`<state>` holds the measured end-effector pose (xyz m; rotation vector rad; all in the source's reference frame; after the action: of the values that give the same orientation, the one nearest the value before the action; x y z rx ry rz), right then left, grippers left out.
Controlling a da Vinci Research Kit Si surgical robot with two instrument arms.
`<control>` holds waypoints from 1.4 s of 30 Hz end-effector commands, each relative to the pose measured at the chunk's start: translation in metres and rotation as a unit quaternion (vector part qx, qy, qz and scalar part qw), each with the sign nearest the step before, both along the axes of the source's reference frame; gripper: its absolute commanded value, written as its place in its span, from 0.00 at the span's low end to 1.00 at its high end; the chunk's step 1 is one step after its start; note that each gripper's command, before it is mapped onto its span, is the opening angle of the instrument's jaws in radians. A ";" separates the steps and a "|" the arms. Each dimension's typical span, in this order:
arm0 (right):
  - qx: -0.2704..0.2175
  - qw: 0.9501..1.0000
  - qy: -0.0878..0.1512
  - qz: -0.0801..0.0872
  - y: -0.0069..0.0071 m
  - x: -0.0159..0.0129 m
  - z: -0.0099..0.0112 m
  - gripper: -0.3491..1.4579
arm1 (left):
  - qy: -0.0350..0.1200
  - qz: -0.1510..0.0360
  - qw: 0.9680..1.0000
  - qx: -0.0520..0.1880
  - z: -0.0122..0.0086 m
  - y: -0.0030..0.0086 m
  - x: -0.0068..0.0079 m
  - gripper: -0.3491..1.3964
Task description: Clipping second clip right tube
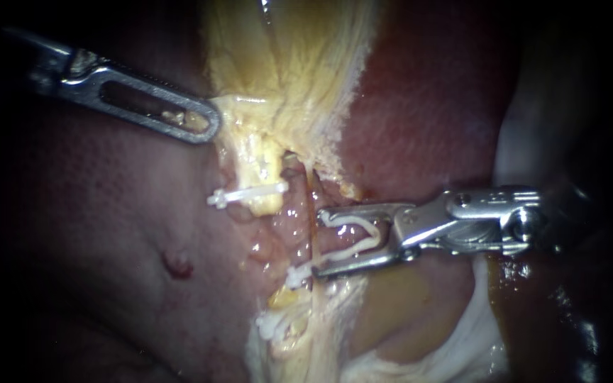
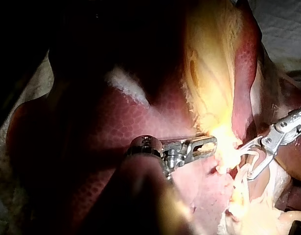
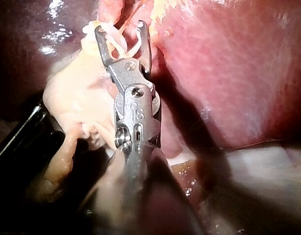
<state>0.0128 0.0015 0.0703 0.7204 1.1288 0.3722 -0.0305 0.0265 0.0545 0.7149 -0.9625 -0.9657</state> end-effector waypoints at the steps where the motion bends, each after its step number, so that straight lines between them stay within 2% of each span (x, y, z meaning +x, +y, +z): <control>1: 0.002 1.000 0.002 0.000 -0.0001 0.0002 0.0002 0.47 | 0.000 0.000 1.000 0.000 0.0000 0.0000 -0.0001 0.00; 4: 0.012 1.000 0.012 0.002 -0.0002 0.0010 0.0004 0.47 | 0.000 0.000 1.000 0.000 0.0000 0.0000 -0.0001 0.00; 10: 0.035 0.999 0.027 -0.006 -0.0004 0.0018 0.0006 0.47 | 0.000 0.000 1.000 0.000 0.0001 0.0000 -0.0002 0.00; 14: 0.044 0.998 0.042 -0.005 -0.0004 0.0017 0.0003 0.47 | 0.000 0.000 1.000 0.000 0.0001 0.0000 -0.0002 0.00; 20: 0.057 0.996 0.071 -0.003 -0.0005 0.0018 -0.0013 0.47 | 0.000 0.000 1.000 0.000 0.0001 0.0000 -0.0001 0.00; 27: 0.077 0.992 0.102 -0.011 -0.0011 0.0022 -0.0036 0.47 | 0.000 0.001 1.000 0.000 0.0002 0.0001 -0.0001 0.00; 32: 0.088 0.989 0.114 -0.020 -0.0017 0.0027 -0.0047 0.46 | 0.000 0.001 1.000 0.000 0.0002 0.0001 -0.0001 0.00; 42: 0.095 0.988 0.118 -0.018 -0.0017 0.0025 -0.0048 0.43 | 0.000 0.000 1.000 0.000 0.0003 0.0001 -0.0001 0.00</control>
<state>0.0153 -0.0002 0.0655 0.9728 1.3122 0.3738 -0.0306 0.0266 0.0548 0.7158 -0.9626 -0.9646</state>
